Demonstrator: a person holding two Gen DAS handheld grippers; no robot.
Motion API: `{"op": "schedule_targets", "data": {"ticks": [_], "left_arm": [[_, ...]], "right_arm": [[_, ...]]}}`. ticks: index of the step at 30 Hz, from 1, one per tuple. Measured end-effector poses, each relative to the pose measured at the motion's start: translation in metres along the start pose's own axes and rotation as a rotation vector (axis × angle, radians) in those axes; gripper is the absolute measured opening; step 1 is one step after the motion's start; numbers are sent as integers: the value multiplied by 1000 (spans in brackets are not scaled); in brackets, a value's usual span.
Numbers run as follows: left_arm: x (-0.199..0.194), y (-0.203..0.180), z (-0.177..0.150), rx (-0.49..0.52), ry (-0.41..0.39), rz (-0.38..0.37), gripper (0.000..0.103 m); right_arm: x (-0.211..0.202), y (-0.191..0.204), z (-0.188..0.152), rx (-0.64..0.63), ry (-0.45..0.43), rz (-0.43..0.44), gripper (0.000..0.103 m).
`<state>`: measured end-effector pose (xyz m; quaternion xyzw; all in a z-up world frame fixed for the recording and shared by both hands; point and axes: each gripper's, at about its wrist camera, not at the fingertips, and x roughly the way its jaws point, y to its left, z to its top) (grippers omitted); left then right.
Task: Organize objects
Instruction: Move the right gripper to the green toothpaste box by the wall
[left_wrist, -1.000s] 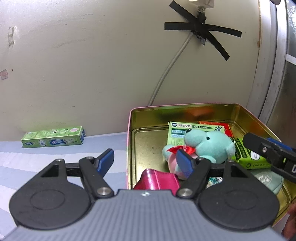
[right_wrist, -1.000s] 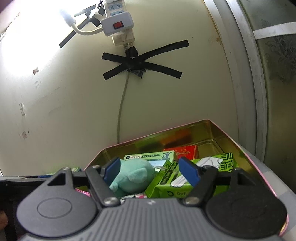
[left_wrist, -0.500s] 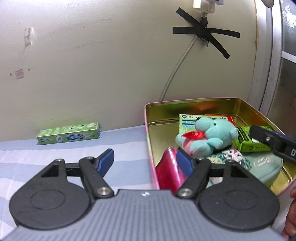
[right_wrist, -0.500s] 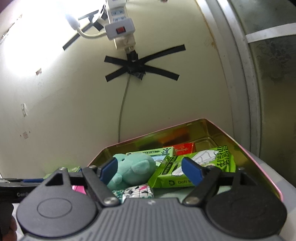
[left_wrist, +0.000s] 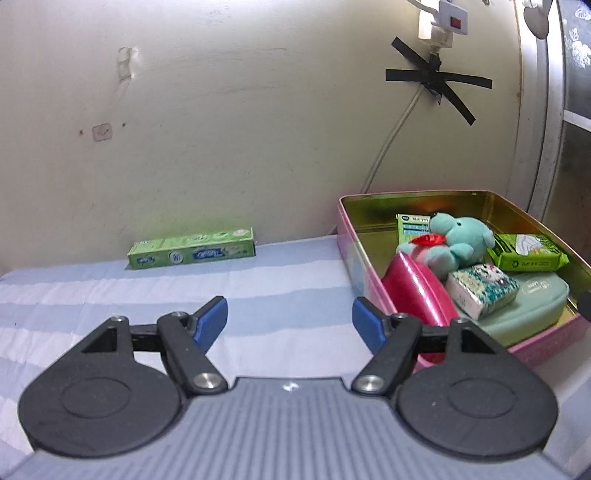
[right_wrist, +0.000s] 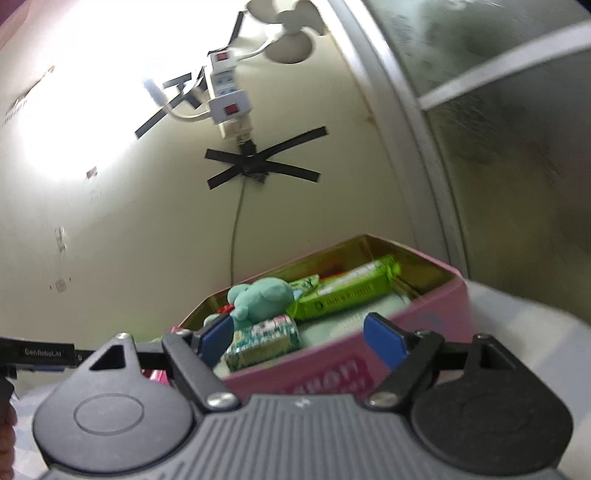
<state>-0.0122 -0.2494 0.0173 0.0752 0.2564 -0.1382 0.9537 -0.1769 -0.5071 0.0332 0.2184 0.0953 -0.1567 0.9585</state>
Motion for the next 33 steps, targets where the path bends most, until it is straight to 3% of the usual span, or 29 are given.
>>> {"op": "schedule_targets", "data": {"ticks": [6,14,18,24,33], "left_arm": [[-17,8,-25,5,-13,-24,77],[-15,23,-60,-15,45,-31,77],[-11,36,-70,-15,59,-5,77],[-2,70,-80,-31,80,45,77],[14,149,-92,-98,116,145,81]], "right_arm": [[-15,3,-29,15,88,4,81],[-8,19,-37,-64,169,-5,83],[1,35,-43,-142,250,12,83],[15,68,-61,-226,384,84,83],[27,158,-101,-434,466,196,84]]}}
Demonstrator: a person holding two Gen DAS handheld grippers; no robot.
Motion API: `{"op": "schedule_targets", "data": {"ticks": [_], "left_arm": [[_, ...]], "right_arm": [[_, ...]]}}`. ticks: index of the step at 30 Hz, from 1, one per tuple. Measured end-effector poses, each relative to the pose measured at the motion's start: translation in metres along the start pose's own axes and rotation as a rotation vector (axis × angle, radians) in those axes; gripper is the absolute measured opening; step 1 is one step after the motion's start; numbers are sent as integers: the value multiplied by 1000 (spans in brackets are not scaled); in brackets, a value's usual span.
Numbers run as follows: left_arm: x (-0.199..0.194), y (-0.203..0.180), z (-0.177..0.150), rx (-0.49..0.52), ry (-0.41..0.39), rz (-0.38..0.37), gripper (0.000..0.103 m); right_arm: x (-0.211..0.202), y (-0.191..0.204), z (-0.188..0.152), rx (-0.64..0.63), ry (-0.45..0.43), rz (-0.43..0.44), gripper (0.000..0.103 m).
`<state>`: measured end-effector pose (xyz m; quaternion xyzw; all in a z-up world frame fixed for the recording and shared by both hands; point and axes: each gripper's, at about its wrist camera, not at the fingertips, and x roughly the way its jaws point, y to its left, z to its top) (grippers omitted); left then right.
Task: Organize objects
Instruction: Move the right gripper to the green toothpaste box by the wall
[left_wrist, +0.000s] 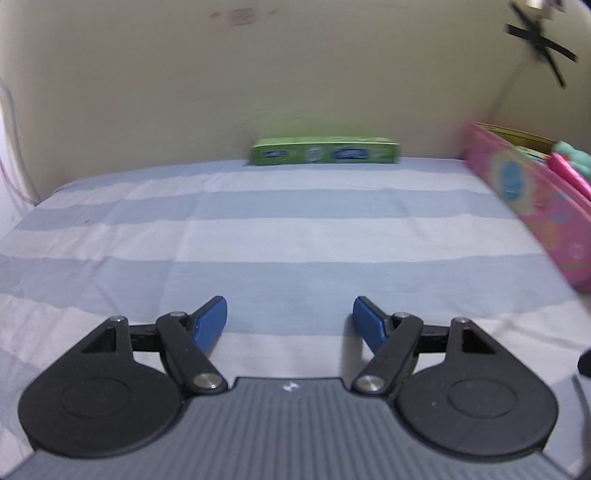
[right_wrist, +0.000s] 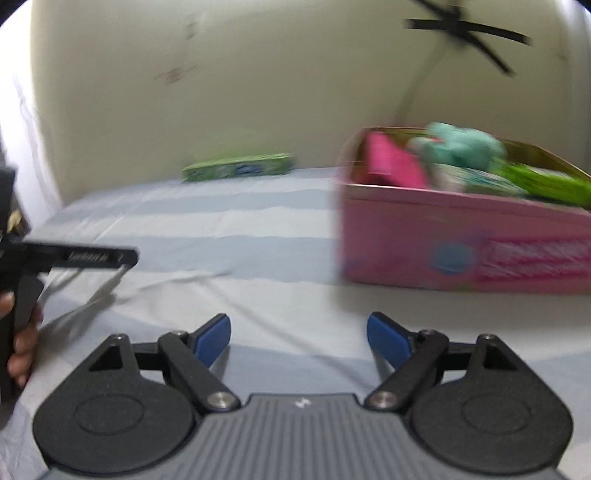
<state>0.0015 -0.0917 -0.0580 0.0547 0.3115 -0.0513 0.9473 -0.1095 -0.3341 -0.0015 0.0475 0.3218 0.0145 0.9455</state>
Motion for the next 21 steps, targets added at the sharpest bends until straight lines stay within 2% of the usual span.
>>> {"op": "schedule_targets", "data": {"ticks": [4,9,11,12,13,15,19,21], "left_arm": [[7,30,5,-29,2,31,83],[17,69,14,-70,1,72,84],[23,88,16,-110,-9,99,86],[27,99,17,-159,2,90,86],[27,111,17,-225,-7,64,90],[27,118,16,-286,-31,35,92],[20,109,14,-243,-65,29,92],[16,110,12,-244,-69,17,92]], "right_arm": [[20,44,8,-89,29,51,86],[38,78,20,-143,49,112,84],[49,83,31,-134,54,130,84],[54,83,36,-128,52,131,84],[61,82,44,-121,42,128,84],[77,79,61,-101,22,102,84],[126,65,110,10,-3,42,84],[148,65,134,6,-14,23,84]]}}
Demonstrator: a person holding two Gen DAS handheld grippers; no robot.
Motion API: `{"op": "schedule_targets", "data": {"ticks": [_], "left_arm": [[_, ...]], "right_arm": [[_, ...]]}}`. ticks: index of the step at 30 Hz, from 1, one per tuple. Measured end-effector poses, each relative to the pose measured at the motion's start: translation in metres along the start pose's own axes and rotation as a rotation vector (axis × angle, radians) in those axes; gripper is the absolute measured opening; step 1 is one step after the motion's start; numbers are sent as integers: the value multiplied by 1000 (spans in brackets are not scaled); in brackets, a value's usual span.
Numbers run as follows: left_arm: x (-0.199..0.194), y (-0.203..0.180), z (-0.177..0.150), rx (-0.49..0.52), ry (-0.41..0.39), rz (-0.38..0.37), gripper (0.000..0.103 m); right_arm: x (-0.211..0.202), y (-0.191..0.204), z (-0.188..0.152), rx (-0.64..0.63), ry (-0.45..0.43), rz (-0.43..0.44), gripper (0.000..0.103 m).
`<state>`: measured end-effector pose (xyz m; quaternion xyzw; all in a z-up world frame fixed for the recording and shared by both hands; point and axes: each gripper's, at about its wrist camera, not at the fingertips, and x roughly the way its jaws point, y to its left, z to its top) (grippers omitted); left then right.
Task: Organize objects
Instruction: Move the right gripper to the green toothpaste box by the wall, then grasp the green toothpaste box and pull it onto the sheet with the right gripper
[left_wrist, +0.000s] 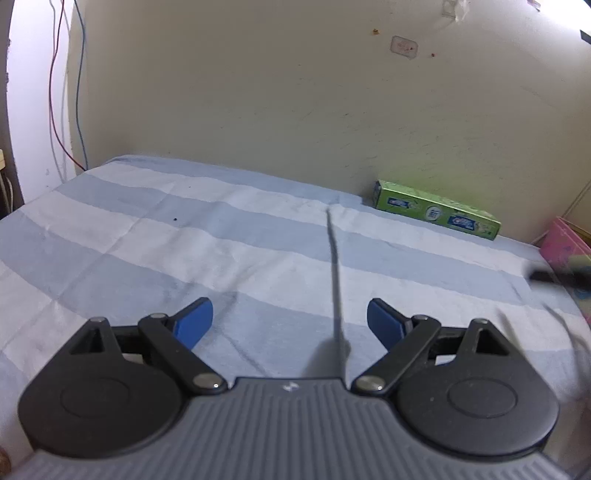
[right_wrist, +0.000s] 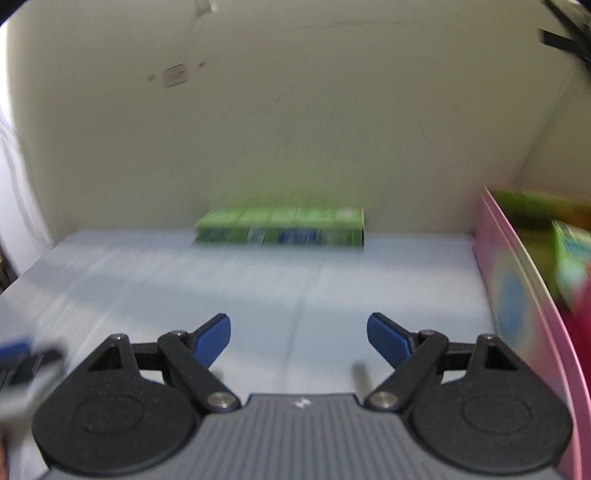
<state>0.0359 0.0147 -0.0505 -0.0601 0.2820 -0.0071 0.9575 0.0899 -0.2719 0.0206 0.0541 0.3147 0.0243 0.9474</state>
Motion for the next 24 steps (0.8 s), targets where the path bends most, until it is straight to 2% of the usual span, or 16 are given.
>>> {"op": "schedule_targets", "data": {"ticks": [4,6,9,13,17,21,23,24], "left_arm": [[9,13,4,-70,21,-48,93],[10,15,5,-87,18,-65,95],[11,17,6,-99,17,-86,96],[11,19,5,-115,18,-114,98],[13,17,4,-102,19,-113,98],[13,18,4,-104,19,-115,98],[13,17,3,-103,18,-114,98],[12,18,3,-103,18,-113,98]], "right_arm": [[53,15,46,-62,-13,-31,84],[78,22,65,-78,7,-55,84],[102,6,84,66,39,-71,84],[112,-30,82,219,4,-112,85],[128,-51,70,228,33,-133,85],[137,-57,61,287,71,12,82],[125,-41,49,267,91,65,82],[115,-32,41,244,101,121,82]]}}
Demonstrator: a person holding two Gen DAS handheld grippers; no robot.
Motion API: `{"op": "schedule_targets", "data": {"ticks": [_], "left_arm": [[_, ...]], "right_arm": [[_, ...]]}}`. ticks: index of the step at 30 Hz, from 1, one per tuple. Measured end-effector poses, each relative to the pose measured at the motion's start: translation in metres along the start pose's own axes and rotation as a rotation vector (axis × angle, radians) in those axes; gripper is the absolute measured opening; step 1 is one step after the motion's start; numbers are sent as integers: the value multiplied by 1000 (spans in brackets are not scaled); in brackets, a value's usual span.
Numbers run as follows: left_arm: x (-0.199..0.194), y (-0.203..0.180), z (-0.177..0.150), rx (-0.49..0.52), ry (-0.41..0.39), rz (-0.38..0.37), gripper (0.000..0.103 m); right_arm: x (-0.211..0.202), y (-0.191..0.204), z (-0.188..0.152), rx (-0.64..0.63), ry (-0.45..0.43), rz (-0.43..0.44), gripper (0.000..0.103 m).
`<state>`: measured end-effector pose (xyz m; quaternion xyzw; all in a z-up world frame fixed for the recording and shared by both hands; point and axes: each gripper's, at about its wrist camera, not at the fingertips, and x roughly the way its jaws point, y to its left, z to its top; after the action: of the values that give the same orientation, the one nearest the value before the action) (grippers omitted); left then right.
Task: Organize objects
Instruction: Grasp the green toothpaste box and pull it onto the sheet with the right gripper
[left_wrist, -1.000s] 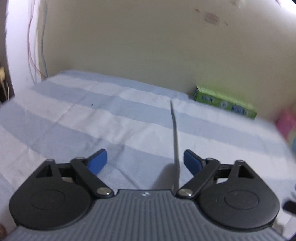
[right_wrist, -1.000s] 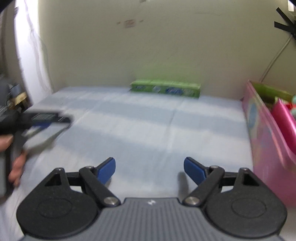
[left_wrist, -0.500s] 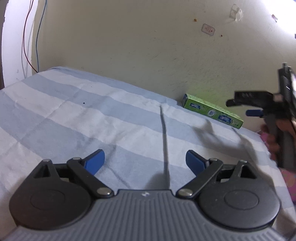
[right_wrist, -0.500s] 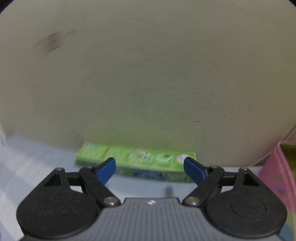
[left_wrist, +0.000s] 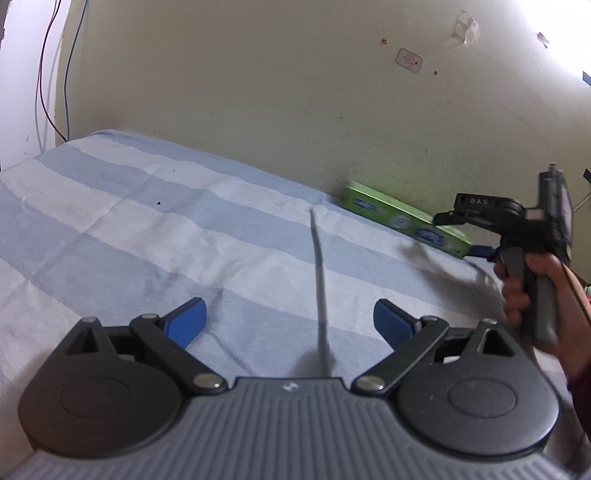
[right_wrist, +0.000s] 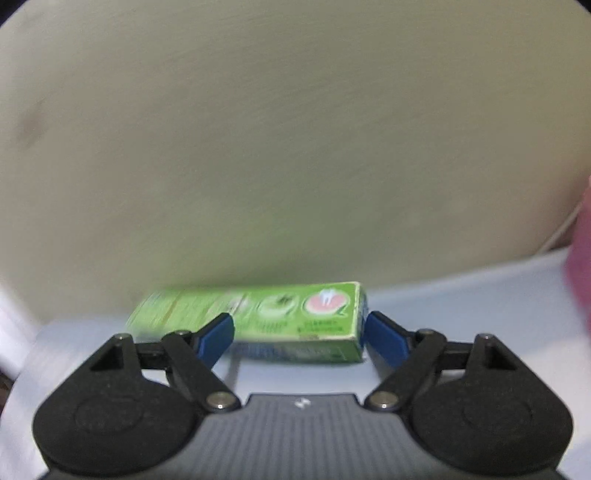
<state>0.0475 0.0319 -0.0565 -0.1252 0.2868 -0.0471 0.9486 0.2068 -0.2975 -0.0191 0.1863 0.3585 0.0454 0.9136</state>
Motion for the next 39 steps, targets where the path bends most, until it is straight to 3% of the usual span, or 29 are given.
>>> {"op": "schedule_targets", "data": {"ticks": [3,5,7,13,18,20,21,24,31,39], "left_arm": [[0,0,0,-1,0,-1,98],[0,0,0,-2,0,-1,98],[-1,0,0,-3,0,-3,98],[-1,1,0,-5,0,-2,98],[-1,1,1,-4,0,-4,98],[-1,1,2,-5,0,-4,98],[-1,1,2,-5,0,-5,98],[-1,2,2,-7,-1,-5,98],[-1,3,2,-17,-5,-11,99],[1,-1,3,-5,-5,-7,99]], "right_arm": [[-24,26,-45,-85,70,152,81],[-39,41,-67,-209,41,142,82],[-43,49,-72,-316,-22,73,86],[-11,67,-35,-425,-131,-45,97],[22,66,-15,-405,-62,-16,97],[30,69,-11,-422,-29,-15,90],[32,72,-13,-440,-6,-2,81],[26,80,-23,-514,-11,-24,70],[-32,81,-75,-600,-29,-40,41],[-132,59,-149,-531,-30,3,41]]}}
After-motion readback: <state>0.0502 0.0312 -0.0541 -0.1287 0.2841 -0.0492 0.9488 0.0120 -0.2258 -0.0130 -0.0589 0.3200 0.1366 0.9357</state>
